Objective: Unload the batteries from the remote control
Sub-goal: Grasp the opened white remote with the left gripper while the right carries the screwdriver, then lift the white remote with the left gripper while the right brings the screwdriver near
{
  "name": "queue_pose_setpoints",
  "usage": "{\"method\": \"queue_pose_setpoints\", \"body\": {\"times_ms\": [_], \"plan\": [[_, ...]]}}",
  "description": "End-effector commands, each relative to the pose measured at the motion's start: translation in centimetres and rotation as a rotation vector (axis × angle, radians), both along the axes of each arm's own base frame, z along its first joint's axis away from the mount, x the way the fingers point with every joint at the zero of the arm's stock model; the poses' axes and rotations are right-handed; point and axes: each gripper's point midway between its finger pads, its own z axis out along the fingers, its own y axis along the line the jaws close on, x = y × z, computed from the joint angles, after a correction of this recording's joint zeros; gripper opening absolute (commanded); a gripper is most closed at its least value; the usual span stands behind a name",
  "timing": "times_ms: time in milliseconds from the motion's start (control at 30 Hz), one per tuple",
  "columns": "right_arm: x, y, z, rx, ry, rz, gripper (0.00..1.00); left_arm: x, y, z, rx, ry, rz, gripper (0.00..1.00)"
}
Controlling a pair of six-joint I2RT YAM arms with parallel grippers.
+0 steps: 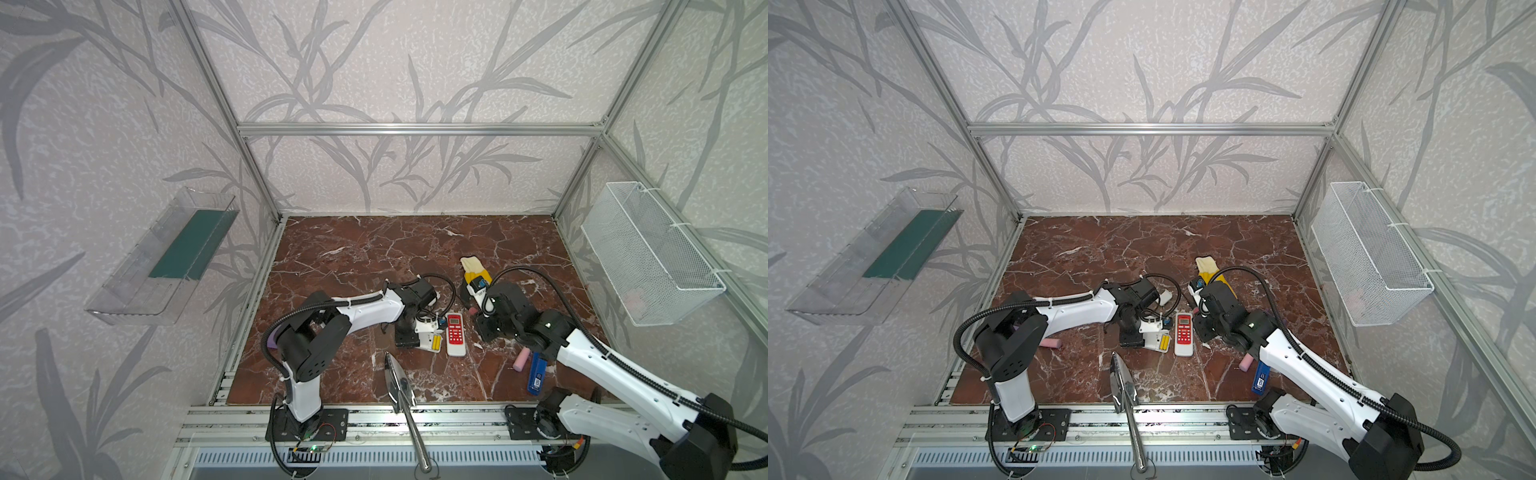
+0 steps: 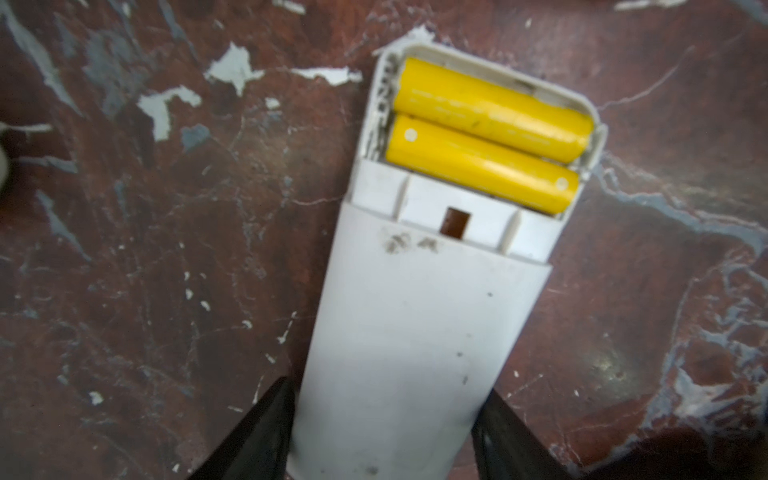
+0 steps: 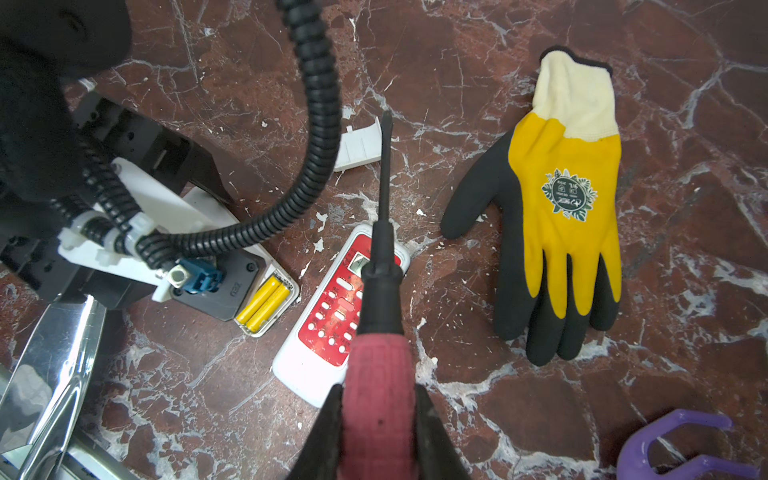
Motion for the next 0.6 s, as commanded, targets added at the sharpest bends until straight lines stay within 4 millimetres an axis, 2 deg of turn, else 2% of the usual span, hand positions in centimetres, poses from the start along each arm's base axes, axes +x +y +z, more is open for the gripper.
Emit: {"method": "queue_pose_setpoints", "body": {"times_ms": [0,67,233,433,567], "plan": [[0.1,0.2,0.8,0.03,-0.012,-0.004,0.0,0.9,0.8,-0.7,0.022,-0.035,0.036,0.56],[0.2,0.2,0.6,0.022,-0.009,-0.005,0.0,1.5,1.3,-0.5,0.012,-0.048,0.085,0.5],[0.5,0.2,0.1,-0.007,0.007,-0.002,0.0,3.1,3.7,0.1,0.007,-0.081,0.249,0.48],[0.8,0.2,-0.2,-0.043,0.028,-0.005,0.0,3.5,6.6,0.3,-0.005,-0.094,0.358,0.48],[0.2,1.5,-1.0,-0.02,0.083,0.058,0.0,3.6,7.1,0.2,-0.034,-0.109,0.387,0.49]]}}
